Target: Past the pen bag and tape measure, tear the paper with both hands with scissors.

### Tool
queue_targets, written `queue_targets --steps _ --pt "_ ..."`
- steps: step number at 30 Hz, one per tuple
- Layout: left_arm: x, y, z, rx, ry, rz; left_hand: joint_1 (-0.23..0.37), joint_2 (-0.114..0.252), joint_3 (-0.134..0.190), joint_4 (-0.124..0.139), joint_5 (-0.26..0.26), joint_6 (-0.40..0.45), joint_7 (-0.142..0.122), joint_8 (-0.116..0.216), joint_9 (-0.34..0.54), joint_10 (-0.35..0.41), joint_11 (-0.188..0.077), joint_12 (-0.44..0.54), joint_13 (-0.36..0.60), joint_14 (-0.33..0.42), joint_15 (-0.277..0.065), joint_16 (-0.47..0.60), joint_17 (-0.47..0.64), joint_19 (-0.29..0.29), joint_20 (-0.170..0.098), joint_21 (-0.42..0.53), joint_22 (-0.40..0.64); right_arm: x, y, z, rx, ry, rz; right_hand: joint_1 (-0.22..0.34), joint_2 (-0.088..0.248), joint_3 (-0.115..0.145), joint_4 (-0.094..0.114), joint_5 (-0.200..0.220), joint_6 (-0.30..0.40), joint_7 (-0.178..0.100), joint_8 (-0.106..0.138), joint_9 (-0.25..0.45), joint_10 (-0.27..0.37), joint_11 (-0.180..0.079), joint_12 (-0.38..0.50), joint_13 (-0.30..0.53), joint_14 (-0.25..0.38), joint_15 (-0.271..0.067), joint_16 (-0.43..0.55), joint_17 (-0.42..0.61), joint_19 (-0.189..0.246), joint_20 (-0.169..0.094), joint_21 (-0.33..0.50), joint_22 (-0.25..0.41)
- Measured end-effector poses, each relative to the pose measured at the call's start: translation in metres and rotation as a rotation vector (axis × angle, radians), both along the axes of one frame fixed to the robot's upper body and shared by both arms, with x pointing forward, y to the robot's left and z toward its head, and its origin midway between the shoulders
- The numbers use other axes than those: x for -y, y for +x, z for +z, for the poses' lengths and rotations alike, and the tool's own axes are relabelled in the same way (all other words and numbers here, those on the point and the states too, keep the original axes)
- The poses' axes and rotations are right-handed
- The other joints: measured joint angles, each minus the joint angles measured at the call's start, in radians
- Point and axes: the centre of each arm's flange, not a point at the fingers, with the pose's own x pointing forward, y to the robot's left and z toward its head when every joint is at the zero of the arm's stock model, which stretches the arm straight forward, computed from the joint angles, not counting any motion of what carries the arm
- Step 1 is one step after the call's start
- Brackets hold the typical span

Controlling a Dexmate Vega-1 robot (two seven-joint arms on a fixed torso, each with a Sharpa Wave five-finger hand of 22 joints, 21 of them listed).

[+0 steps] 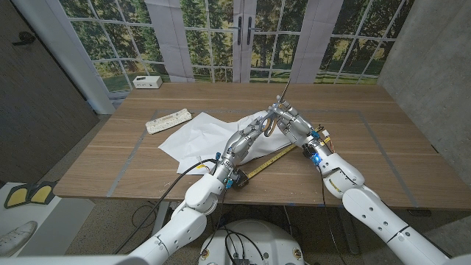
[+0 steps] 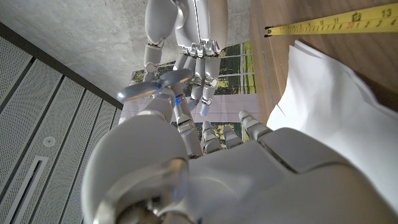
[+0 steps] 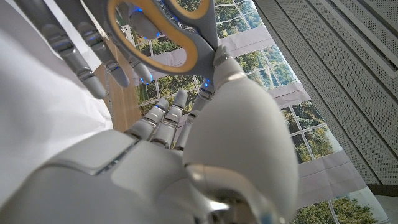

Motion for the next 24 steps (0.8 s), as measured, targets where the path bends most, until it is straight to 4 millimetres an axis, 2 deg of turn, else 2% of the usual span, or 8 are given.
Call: queue_targets --steps 2,4,9,13,17,19,24 --pt "0.0000 -0.0001 0.0000 0.000 -0.001 -0.001 -0.012 -0.012 -0.011 0.006 0.000 -0.011 -0.010 0.001 0.224 0.000 0.000 0.000 0.000 0.000 0.000 0.000 0.000 0.000 0.000 0.000 0.000 -0.0013 0.0000 -0.0011 -0.003 -0.001 0.005 0.000 0.000 0.000 0.000 0.000 0.000 0.000 0.000 0.000 0.007 -0.007 -0.004 -0.005 0.000 0.000 0.000 -0.003 -0.003 -0.004 0.000 0.000" --pt "0.0000 -0.0003 0.0002 0.001 -0.001 -0.003 -0.030 -0.029 -0.028 0.017 0.000 -0.027 -0.009 0.001 0.290 0.000 0.000 0.000 0.000 0.000 0.000 0.000 0.000 0.000 0.000 0.000 0.000 -0.0020 0.0002 -0.0016 -0.005 -0.004 0.006 0.000 0.000 -0.001 0.001 0.000 0.007 -0.007 0.000 0.000 0.010 -0.010 -0.007 -0.005 0.000 0.000 0.000 -0.005 -0.003 -0.004 0.000 0.000" --pt "0.0009 -0.0010 0.0003 0.002 -0.005 -0.014 -0.139 -0.070 -0.089 0.056 -0.008 -0.051 0.016 -0.046 0.267 -0.004 0.004 -0.002 0.000 0.000 0.000 0.000 0.002 -0.009 -0.009 0.000 0.000 -0.0036 0.0015 -0.0028 -0.009 -0.016 0.024 0.000 0.000 -0.002 0.002 0.000 0.012 -0.012 0.004 -0.002 0.018 -0.007 -0.014 -0.010 0.000 0.000 0.000 -0.008 -0.009 0.002 -0.004 0.000" --pt "0.0021 -0.0001 -0.0013 -0.001 -0.002 -0.021 -0.200 -0.102 -0.125 0.072 -0.008 -0.061 0.026 -0.071 0.245 -0.013 0.006 -0.006 -0.002 -0.001 0.001 0.000 0.002 -0.016 -0.016 0.000 0.000 -0.0050 0.0019 -0.0032 -0.006 -0.029 0.037 -0.002 -0.002 -0.003 0.003 0.000 0.012 -0.013 0.004 -0.003 0.025 -0.014 -0.020 -0.011 0.000 0.000 0.000 -0.012 -0.011 -0.001 -0.004 0.000" --pt "0.0038 0.0015 0.0002 0.002 0.005 -0.029 -0.235 -0.127 -0.151 0.081 -0.008 -0.082 0.047 -0.099 0.223 -0.024 0.016 -0.009 -0.003 -0.015 0.001 0.000 0.002 -0.020 -0.012 0.000 0.005 -0.0065 0.0017 -0.0031 0.003 -0.048 0.051 -0.002 -0.002 -0.003 0.003 0.002 0.012 -0.012 0.004 -0.005 0.025 -0.014 -0.026 -0.013 0.000 0.000 0.000 -0.017 -0.018 0.000 -0.004 0.000" --pt "0.0042 0.0018 -0.0002 0.000 0.008 -0.032 -0.255 -0.133 -0.162 0.082 -0.003 -0.106 0.059 -0.124 0.204 -0.038 0.022 -0.015 -0.003 -0.025 0.001 0.000 0.002 -0.027 -0.005 0.000 0.005 -0.0063 0.0021 -0.0029 0.004 -0.051 0.051 -0.003 0.000 -0.003 0.003 0.009 0.012 -0.013 0.004 -0.005 0.025 -0.014 -0.029 -0.017 0.000 0.000 0.000 -0.017 -0.020 0.002 -0.004 0.000" --pt "0.0050 0.0034 -0.0012 -0.008 0.025 -0.037 -0.278 -0.146 -0.173 0.077 0.001 -0.197 0.061 -0.188 0.173 -0.063 0.027 -0.020 -0.003 -0.041 0.002 0.000 0.002 -0.038 0.005 0.000 0.005 -0.0071 0.0027 -0.0028 0.008 -0.068 0.059 -0.007 0.004 -0.003 0.003 0.019 0.012 -0.013 0.004 -0.001 0.027 -0.012 -0.038 -0.018 0.000 0.000 0.006 -0.017 -0.020 0.002 -0.004 0.000"
